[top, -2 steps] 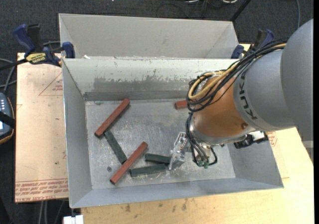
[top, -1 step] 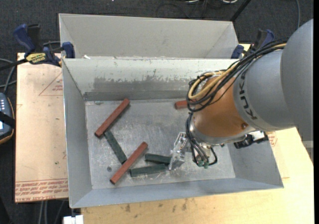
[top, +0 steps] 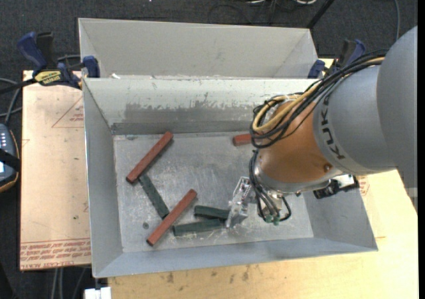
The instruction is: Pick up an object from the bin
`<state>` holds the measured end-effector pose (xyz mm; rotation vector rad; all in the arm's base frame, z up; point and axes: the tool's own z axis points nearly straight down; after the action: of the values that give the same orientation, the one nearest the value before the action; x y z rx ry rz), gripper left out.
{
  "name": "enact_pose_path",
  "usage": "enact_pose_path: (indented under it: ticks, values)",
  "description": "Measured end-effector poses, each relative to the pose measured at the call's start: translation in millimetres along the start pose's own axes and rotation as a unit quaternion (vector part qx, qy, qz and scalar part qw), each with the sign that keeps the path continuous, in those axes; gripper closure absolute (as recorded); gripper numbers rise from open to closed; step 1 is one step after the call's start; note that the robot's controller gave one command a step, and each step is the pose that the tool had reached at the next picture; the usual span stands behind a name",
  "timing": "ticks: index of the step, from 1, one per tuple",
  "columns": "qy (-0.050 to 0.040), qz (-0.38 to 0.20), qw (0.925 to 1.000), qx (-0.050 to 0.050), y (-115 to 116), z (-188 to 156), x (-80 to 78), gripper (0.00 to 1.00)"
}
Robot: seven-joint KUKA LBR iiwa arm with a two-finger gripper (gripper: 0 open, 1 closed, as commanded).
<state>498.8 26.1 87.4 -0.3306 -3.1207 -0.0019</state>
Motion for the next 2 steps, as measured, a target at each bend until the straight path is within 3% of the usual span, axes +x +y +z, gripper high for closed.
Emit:
enact_pose_path:
  ticks: [1, 2]
  values:
    - [0.0004, 0.005, 1.0, 0.001, -1.9, -15.6, 0.6, 1.0]
    - [-0.0031, -0.077, 0.997, 0.0, 1.2, -3.6, -2.9, 1.0]
